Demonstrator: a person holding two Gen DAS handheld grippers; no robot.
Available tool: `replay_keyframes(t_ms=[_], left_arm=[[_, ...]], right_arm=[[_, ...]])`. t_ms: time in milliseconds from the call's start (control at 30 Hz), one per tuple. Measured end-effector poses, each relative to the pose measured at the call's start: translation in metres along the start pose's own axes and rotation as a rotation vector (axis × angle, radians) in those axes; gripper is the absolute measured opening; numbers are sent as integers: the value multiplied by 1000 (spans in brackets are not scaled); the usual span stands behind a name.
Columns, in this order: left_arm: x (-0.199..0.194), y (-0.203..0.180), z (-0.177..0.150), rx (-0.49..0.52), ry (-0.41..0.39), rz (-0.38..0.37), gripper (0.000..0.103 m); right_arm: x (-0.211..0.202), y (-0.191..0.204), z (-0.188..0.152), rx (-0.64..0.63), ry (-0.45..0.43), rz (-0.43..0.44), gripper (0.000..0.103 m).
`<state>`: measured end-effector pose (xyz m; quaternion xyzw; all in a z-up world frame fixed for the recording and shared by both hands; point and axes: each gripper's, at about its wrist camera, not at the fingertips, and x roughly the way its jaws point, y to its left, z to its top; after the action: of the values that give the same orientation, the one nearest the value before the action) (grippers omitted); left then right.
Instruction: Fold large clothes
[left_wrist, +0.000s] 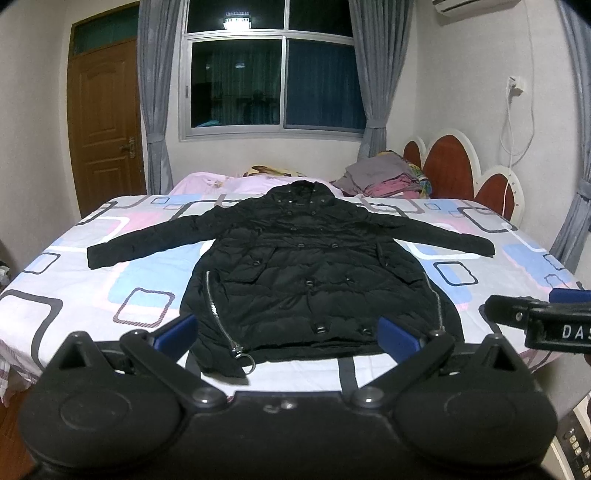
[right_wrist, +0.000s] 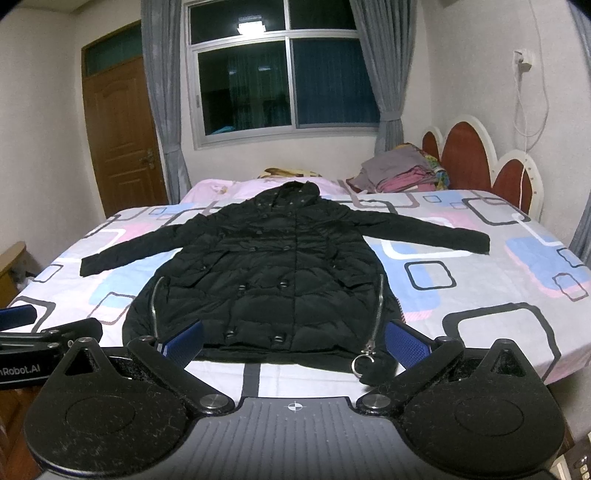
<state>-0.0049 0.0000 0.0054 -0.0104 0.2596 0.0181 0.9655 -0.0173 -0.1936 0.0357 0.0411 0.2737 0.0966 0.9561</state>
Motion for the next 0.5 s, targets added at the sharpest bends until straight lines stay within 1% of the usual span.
replay_keyframes(t_ms=[467,500], left_arm=[[0,1,3,0,0,-1,103],[0,1,3,0,0,-2,103]], right_arm=[[0,0,-1,-1,-1,0,103],[2,3,4,-3,0,2,103]])
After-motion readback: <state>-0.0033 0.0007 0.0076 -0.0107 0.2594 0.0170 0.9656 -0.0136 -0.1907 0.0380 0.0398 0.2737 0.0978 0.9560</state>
